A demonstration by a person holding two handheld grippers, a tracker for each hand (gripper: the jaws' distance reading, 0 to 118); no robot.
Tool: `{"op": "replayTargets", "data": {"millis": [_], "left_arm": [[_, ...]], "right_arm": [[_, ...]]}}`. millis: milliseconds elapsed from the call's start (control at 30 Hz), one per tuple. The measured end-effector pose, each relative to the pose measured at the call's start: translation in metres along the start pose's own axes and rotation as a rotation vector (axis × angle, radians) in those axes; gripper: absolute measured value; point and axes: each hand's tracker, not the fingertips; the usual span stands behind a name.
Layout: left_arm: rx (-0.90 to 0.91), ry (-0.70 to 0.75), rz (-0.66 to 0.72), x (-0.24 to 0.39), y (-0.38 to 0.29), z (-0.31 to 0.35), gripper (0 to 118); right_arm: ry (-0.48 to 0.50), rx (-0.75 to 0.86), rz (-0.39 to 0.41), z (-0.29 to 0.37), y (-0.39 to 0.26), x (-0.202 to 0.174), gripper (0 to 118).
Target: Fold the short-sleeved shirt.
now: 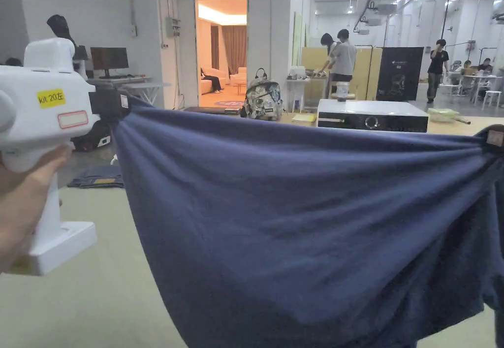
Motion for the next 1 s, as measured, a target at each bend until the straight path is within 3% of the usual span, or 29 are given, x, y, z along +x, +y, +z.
{"op": "replayTargets", "data": {"millis": [200, 533, 700, 800, 867, 1000], "left_arm": [[0.021, 0.005, -0.007, 0.025, 0.038, -0.040, 0], [-0.013, 0.029, -0.006, 0.030, 0.044, -0.119, 0], [-0.081, 0.044, -0.035, 0.028, -0.010, -0.149, 0], [-0.175, 0.004, 0.037, 0.019, -0.064, -0.154, 0], [-0.169, -0.083, 0.112, 0.012, -0.101, -0.142, 0], [-0.189, -0.105, 0.110, 0.009, -0.178, -0.086, 0]], "right_arm": [[-0.043, 0.054, -0.006, -0.029, 0.061, 0.003, 3], [-0.083, 0.013, -0.046, -0.112, 0.085, 0.025, 3], [-0.101, -0.059, -0.043, -0.147, 0.038, 0.035, 3], [-0.093, -0.115, -0.057, -0.155, -0.009, 0.044, 3], [-0.099, -0.149, -0.061, -0.148, -0.042, 0.050, 3], [-0.071, -0.209, -0.038, -0.108, -0.123, 0.066, 3]]}}
